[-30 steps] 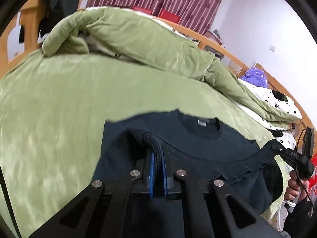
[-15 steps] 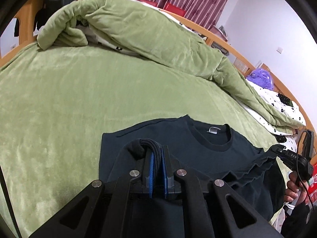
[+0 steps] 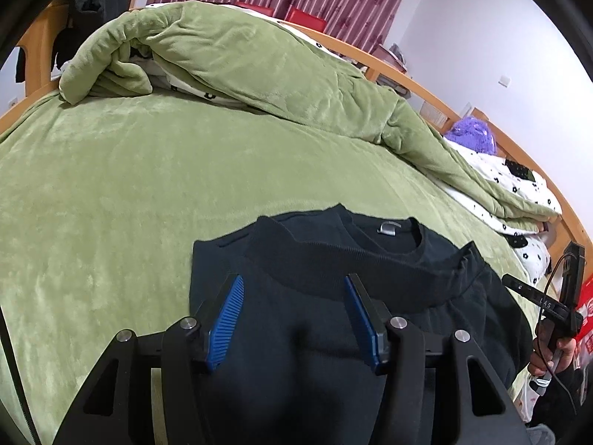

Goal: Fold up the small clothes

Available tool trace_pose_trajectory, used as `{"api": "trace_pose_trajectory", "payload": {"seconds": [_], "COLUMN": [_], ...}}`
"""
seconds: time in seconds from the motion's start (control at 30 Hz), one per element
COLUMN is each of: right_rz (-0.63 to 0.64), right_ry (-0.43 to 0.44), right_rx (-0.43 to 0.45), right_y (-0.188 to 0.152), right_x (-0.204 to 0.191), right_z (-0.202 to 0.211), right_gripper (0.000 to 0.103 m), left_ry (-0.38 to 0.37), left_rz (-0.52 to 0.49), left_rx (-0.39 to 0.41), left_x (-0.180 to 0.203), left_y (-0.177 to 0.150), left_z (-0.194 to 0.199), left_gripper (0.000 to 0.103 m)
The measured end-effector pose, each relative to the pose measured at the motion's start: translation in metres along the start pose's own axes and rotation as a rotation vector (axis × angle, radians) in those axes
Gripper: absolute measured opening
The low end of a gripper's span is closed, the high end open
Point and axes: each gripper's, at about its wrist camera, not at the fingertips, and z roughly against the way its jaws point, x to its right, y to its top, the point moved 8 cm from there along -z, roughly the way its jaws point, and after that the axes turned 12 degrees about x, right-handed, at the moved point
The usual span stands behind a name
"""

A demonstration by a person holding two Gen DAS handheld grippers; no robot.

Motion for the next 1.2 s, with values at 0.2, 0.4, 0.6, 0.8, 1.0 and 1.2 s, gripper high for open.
{"api": "trace_pose_trajectory", "payload": {"seconds": [0.2, 0.4, 0.6, 0.8, 1.0, 1.2], "right_rz": [0.053, 0.043, 0.035, 0.097, 0.108, 0.105], "right_ry": [0.012, -0.045, -0.115, -0.066, -0.097, -0.121], "right_rx": [-0.044, -0.102, -0.142, -0.086, -0.117, -0.099], "right_y": [-0.014, -0.032, -0.026, 0.005, -0.003, -0.006], "right_x": [-0.016, -0.007, 0.006, -0.002, 0.017, 0.029], "right_z": [-0.015, -0.044, -0.054, -0.063, -0.098, -0.11], "right_gripper": [0.046, 0.046, 0.044, 0.044, 0.034, 0.03], "left_ry": [0.037, 0.134, 0.127, 0.134, 0.2, 0.196], "left_rz": [-0.033, -0.079, -0.054, -0.072, -0.106, -0.035], "left_rx": [-0.046, -0.086, -0.058, -0.047, -0.102, -0.096], "left_x": [0.0, -0.016, -0.023, -0.014, -0.027, -0.041], "left_y": [-0.014, -0.027, -0.016, -0.001, -0.025, -0.029], "left_z": [-0.014, -0.027, -0.027, -0.044, -0.068, -0.064], "left_gripper": [0.053, 0.053, 0.053, 0.053, 0.054, 0.058]}}
